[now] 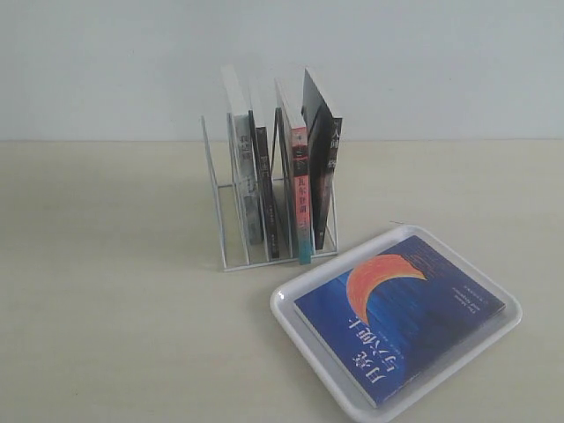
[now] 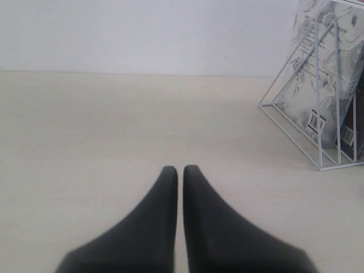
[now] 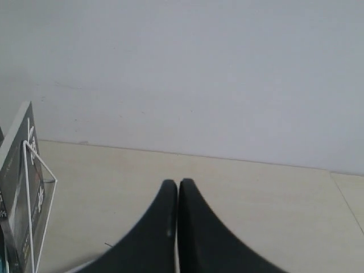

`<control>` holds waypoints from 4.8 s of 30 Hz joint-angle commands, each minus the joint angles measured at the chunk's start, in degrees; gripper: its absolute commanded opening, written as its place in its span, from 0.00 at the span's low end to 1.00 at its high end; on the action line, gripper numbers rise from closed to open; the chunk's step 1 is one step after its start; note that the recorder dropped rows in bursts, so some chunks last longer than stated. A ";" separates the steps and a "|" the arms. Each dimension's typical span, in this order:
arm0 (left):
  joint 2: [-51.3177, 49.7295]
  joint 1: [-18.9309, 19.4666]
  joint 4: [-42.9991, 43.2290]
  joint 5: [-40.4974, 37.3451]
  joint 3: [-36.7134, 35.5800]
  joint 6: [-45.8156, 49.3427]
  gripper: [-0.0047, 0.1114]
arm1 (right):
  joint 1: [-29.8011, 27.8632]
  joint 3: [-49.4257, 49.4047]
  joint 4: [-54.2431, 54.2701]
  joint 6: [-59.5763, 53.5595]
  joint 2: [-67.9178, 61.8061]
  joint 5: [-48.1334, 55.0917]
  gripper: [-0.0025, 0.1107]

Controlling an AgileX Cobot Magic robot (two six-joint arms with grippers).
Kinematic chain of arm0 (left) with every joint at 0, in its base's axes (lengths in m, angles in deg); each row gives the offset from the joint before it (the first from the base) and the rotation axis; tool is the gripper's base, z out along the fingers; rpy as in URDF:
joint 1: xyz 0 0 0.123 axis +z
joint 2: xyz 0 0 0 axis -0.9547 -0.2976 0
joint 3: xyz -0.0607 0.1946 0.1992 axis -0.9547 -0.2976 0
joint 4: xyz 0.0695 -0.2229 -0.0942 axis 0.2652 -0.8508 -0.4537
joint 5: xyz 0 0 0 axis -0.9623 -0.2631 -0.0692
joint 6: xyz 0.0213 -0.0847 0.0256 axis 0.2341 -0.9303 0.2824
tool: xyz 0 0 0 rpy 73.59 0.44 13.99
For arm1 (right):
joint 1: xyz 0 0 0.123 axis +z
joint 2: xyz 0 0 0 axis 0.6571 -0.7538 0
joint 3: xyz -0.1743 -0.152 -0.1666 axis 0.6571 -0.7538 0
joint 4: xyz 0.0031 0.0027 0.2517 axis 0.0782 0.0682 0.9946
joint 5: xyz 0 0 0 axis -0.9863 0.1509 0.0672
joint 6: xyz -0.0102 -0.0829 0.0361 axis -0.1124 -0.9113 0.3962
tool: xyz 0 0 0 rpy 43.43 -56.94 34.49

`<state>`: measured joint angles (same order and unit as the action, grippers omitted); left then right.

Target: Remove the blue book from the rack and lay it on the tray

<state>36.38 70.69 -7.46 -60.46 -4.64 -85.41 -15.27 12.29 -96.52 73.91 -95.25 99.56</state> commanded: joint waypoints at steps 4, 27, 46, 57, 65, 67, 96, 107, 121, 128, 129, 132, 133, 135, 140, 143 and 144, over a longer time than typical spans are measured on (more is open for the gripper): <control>0.18 0.11 -0.23 0.25 0.06 0.00 0.08 | -0.54 0.17 -0.03 -0.52 8.77 3.24 0.02; 0.18 0.11 -0.23 0.25 0.06 0.00 0.08 | -18.98 -20.45 16.28 -5.39 51.70 -3.75 0.02; 0.18 0.11 -0.23 0.25 0.06 0.00 0.08 | -18.98 -40.23 54.13 -53.02 51.70 -7.58 0.02; 0.18 0.11 -0.23 0.25 0.06 0.00 0.08 | -18.98 -47.79 57.34 -56.12 51.70 -12.34 0.02; 0.18 0.11 -0.23 0.25 0.06 0.00 0.08 | -18.98 -47.79 56.79 -55.56 51.70 -9.52 0.02; 0.18 0.11 -0.23 0.25 0.06 0.00 0.08 | -18.98 -47.79 56.79 -55.56 51.70 -9.26 0.02; 0.18 0.11 -0.23 0.25 0.06 0.00 0.08 | -25.48 -47.79 56.94 -54.53 51.70 -9.13 0.02; 0.18 0.11 -0.23 0.25 0.06 0.00 0.08 | -25.48 -47.79 56.94 -54.43 51.70 -9.13 0.02; 0.18 0.11 -0.23 0.25 0.06 0.00 0.08 | -25.48 -47.79 56.94 -54.41 51.70 -9.13 0.02; 0.18 0.11 -0.23 0.25 0.06 0.00 0.08 | -25.48 -47.79 56.94 -54.41 51.70 -9.13 0.02; 0.18 0.11 -0.23 0.25 0.06 0.00 0.08 | -25.48 -47.79 56.94 -54.41 51.70 -9.13 0.02; 0.18 0.11 -0.23 0.25 0.06 0.00 0.08 | -25.48 -47.79 56.94 -54.41 51.70 -9.13 0.02; 0.18 0.11 -0.23 0.25 0.06 0.00 0.08 | -25.48 -47.79 56.94 -54.41 51.70 -9.13 0.02; 0.18 0.11 -0.23 0.25 0.06 0.00 0.08 | -25.48 -47.79 56.94 -54.41 51.70 -9.13 0.02; 0.18 0.11 -0.23 0.25 0.06 0.00 0.08 | -25.48 -47.79 56.94 -54.41 51.70 -9.13 0.02; 0.18 0.11 -0.23 0.25 0.06 0.00 0.08 | -25.48 -47.79 56.94 -54.41 51.70 -9.13 0.02; 0.18 0.11 -0.23 0.25 0.06 0.00 0.08 | -25.48 -47.79 56.94 -54.41 51.70 -9.13 0.02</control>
<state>36.38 70.69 -7.46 -60.46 -4.64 -85.41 -40.45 -35.31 -39.64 19.45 -43.81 90.44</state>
